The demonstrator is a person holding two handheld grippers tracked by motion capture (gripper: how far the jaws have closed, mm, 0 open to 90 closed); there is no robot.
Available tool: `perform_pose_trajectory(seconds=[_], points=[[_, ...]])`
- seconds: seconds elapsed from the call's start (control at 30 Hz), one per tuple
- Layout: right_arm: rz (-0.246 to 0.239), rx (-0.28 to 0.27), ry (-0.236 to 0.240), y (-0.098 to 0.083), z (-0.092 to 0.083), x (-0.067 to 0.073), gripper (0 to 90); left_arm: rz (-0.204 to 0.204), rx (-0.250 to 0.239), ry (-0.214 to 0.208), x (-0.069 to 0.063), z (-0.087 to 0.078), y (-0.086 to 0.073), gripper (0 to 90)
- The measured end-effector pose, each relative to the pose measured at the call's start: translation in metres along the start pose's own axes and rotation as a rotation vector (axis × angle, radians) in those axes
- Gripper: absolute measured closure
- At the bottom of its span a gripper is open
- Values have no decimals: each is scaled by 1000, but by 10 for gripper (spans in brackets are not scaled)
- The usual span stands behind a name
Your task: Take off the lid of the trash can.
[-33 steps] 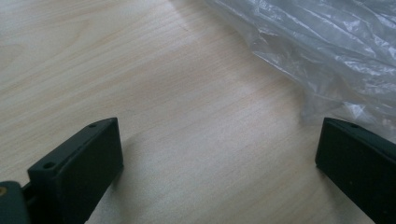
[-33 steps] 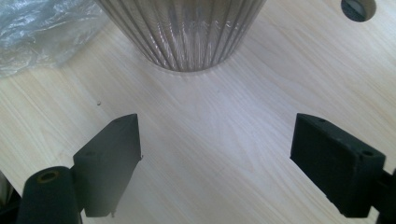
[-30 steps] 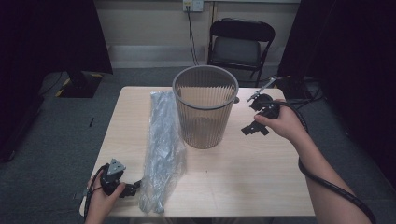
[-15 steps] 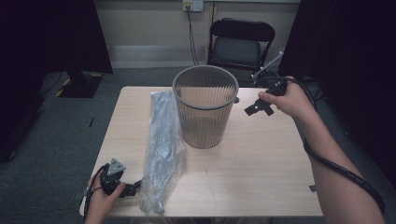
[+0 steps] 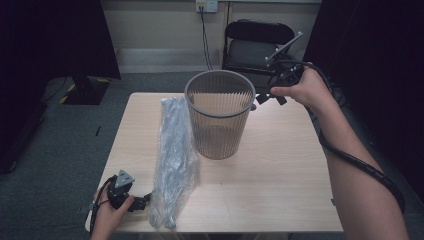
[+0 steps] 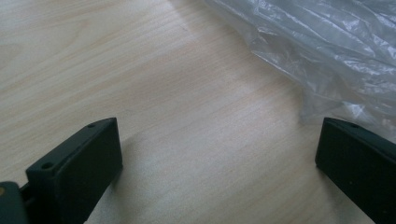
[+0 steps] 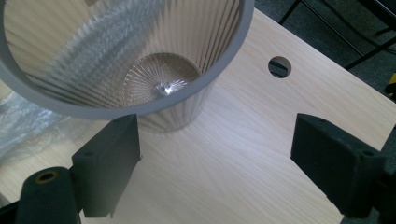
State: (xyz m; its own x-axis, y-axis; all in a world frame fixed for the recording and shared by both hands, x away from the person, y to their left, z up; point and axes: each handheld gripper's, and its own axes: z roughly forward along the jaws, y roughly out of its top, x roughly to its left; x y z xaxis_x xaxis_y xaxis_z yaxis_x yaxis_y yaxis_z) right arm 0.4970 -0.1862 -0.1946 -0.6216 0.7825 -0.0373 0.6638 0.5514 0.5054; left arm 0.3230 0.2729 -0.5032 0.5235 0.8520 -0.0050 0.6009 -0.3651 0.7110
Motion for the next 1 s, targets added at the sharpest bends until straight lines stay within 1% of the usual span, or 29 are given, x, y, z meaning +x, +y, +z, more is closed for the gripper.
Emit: perform_pose_trajectory(seconds=[0.07,0.13,0.27,0.33,0.4,0.43,0.5,0.53,0.6,0.63,0.7,0.77,0.83,0.9,0.93,0.97,1.0], points=[[16,6,4,3,1,1,161,0,0,0,0,0,0,0],[43,3,-3,7,3,1,175,0,0,0,0,0,0,0],[107,1,24,14,7,4,196,5,-1,-8,1,1,1,0],[127,3,23,17,10,6,209,6,-1,-8,1,1,1,0],[153,-11,13,21,14,8,211,8,0,-8,1,1,1,0],[170,-20,8,23,15,9,218,2,-3,-8,0,1,0,0],[189,-34,11,26,20,10,230,7,-1,-10,1,1,0,0],[195,-34,2,27,22,10,252,7,0,-9,1,1,0,0],[184,-27,-31,30,28,12,279,7,1,-9,1,1,1,0],[189,-27,-37,32,31,12,283,9,1,-9,1,1,1,0],[189,-25,-52,34,38,12,326,10,2,-8,1,0,1,0],[201,-8,-69,35,45,10,339,9,2,-9,1,0,1,0],[209,-2,-84,36,49,8,399,7,2,-10,1,1,1,0],[229,-8,-87,38,53,6,424,9,1,-9,1,1,1,0],[238,-10,-89,39,54,6,450,10,2,-10,1,1,1,0],[234,-4,-91,40,56,5,478,10,2,-10,1,1,1,0],[236,3,-91,41,57,5,484,11,2,-10,1,1,1,0]])
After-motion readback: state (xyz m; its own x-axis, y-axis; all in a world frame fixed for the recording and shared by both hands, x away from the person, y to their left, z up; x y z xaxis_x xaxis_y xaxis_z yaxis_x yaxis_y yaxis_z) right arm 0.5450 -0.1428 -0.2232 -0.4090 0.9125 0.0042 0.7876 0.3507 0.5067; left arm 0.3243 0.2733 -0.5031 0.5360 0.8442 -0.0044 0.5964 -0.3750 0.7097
